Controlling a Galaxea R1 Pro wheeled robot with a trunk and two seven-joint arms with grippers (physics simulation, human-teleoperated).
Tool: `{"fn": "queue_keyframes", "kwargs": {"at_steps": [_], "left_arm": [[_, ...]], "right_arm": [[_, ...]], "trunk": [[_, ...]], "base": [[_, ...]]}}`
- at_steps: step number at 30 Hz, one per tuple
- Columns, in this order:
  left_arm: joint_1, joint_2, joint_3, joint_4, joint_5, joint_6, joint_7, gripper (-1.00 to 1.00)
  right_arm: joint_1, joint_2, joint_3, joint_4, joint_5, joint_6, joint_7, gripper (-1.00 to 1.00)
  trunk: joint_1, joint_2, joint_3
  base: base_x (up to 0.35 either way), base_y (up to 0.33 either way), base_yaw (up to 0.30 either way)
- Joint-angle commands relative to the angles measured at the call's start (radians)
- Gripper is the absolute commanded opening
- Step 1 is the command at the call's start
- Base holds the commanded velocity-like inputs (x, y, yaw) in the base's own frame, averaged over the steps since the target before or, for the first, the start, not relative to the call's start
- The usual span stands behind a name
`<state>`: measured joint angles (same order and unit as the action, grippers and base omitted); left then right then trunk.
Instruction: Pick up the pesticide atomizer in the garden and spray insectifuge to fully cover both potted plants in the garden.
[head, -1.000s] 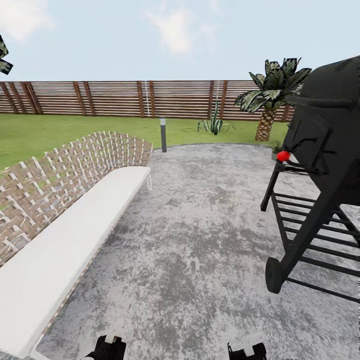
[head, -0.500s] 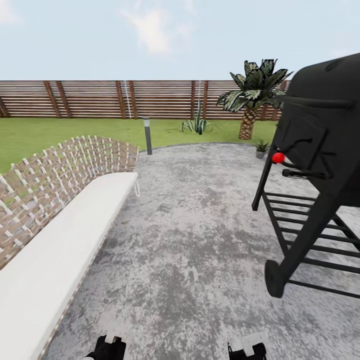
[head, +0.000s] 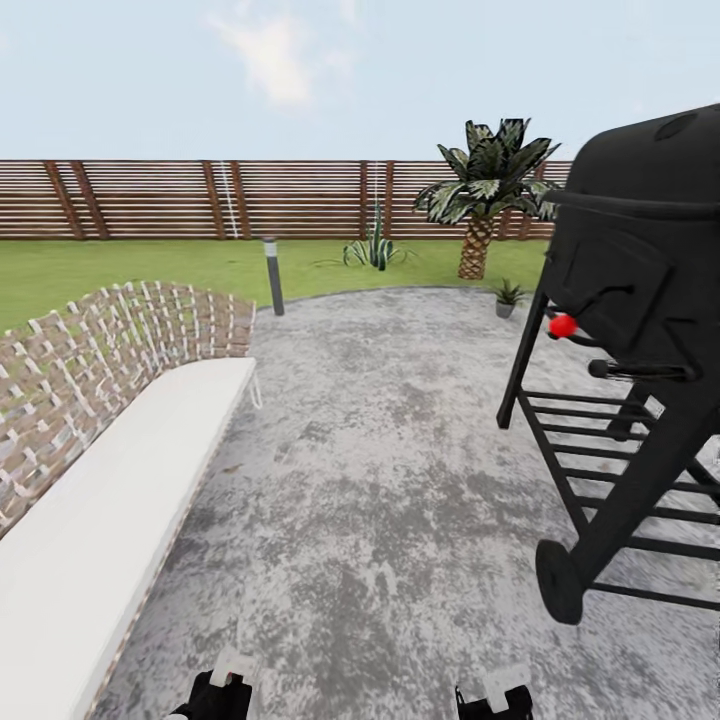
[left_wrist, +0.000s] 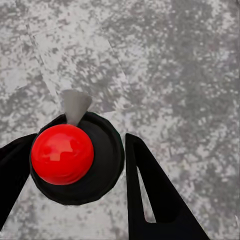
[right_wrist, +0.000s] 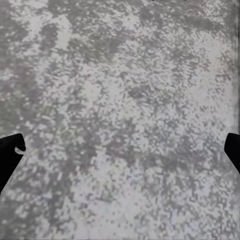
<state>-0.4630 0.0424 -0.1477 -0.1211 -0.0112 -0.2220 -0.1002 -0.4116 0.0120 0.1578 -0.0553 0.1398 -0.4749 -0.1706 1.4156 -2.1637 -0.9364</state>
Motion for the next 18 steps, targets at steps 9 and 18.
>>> {"fn": "queue_keyframes", "kwargs": {"at_steps": [9, 18], "left_arm": [[0.000, 0.001, -0.004, 0.001, -0.002, -0.003, 0.002, -1.00], [0.000, 0.001, -0.004, 0.001, -0.003, -0.003, 0.004, -1.00]], "right_arm": [[-0.001, 0.000, 0.003, 0.002, 0.010, -0.001, -0.011, 1.00], [-0.001, 0.000, 0.003, 0.002, 0.010, -0.001, -0.011, 1.00]], "trunk": [[0.000, 0.000, -0.001], [0.000, 0.000, -0.001]], "base": [[0.291, 0.200, -0.094], [0.321, 0.077, -0.001]]}}
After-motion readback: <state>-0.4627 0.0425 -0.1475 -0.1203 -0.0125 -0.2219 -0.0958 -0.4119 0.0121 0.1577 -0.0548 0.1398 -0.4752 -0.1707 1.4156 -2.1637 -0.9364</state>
